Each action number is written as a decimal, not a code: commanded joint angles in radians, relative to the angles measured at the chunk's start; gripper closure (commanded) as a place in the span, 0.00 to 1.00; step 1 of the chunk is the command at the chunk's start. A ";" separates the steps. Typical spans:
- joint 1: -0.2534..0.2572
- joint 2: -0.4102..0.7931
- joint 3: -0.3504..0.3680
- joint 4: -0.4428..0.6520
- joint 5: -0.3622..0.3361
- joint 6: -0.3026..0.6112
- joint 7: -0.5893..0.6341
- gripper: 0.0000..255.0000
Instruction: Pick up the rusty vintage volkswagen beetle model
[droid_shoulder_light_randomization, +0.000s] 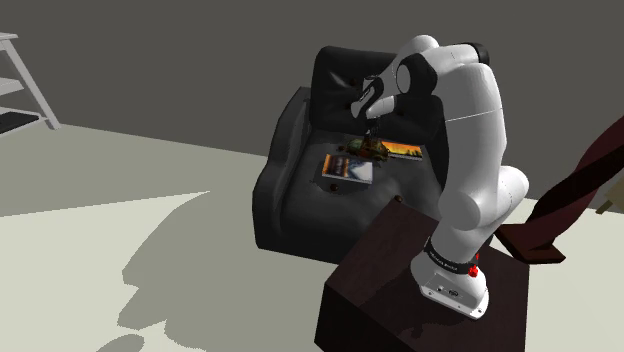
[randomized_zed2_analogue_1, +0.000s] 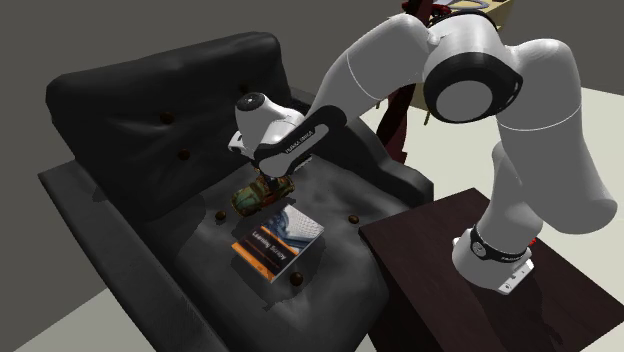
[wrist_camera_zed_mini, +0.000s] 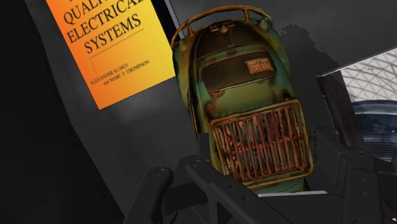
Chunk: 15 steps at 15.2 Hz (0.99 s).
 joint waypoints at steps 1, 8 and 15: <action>0.000 0.001 0.000 0.000 0.000 0.001 0.000 1.00; 0.009 -0.043 -0.010 0.005 -0.011 -0.046 -0.002 1.00; 0.020 -0.100 -0.023 0.021 -0.025 -0.116 -0.007 1.00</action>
